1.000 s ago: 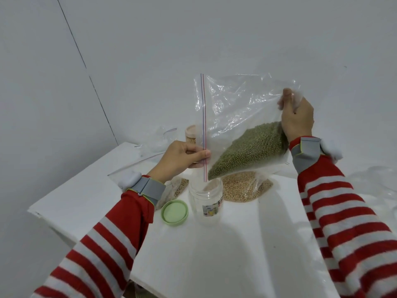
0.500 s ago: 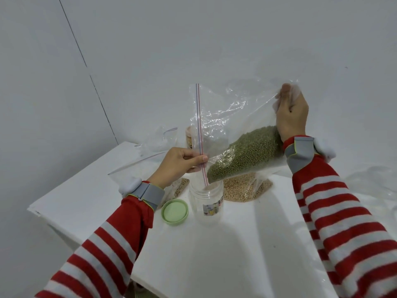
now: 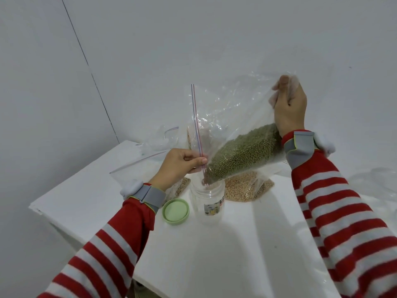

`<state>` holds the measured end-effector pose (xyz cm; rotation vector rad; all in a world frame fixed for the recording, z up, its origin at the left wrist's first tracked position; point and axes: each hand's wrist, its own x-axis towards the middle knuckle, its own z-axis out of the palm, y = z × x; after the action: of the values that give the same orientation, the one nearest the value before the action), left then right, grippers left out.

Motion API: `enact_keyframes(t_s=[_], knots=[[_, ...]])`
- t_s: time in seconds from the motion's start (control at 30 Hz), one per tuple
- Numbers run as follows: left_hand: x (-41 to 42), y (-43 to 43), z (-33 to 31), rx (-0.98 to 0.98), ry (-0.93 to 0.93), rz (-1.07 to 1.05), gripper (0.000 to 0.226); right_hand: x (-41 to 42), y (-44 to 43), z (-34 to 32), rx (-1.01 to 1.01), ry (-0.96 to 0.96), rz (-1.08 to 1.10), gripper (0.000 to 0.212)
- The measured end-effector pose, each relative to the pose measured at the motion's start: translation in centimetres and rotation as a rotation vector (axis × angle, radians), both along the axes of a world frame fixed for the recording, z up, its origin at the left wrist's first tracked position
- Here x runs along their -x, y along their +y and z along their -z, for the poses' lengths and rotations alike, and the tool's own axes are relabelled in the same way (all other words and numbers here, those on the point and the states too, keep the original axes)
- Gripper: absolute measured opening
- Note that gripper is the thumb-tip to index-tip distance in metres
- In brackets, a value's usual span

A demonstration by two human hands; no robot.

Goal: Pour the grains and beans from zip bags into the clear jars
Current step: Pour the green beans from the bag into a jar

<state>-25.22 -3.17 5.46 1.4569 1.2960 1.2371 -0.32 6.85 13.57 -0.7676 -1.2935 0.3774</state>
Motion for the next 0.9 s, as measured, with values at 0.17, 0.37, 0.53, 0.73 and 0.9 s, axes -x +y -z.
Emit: enact_keyframes(t_s=[0.17, 0.37, 0.53, 0.73, 0.9], knots=[[0.0, 0.1, 0.0, -0.007, -0.005, -0.013, 0.013, 0.3, -0.1, -0.2, -0.007, 0.016, -0.005, 0.030], [0.1, 0.3, -0.4, 0.001, -0.026, -0.013, 0.014, 0.8, -0.7, -1.4, -0.039, 0.042, -0.024, 0.030], [0.2, 0.4, -0.1, 0.027, -0.025, -0.039, 0.016, 1.3, -1.0, -1.4, -0.046, 0.036, -0.037, 0.030], [0.2, 0.6, 0.5, 0.056, -0.030, -0.048, 0.012, 1.2, -1.0, -0.9, 0.040, 0.045, -0.091, 0.030], [0.2, 0.7, 0.7, 0.072, -0.006, -0.039, 0.010, 0.2, -1.5, -1.2, 0.074, -0.142, -0.050, 0.028]])
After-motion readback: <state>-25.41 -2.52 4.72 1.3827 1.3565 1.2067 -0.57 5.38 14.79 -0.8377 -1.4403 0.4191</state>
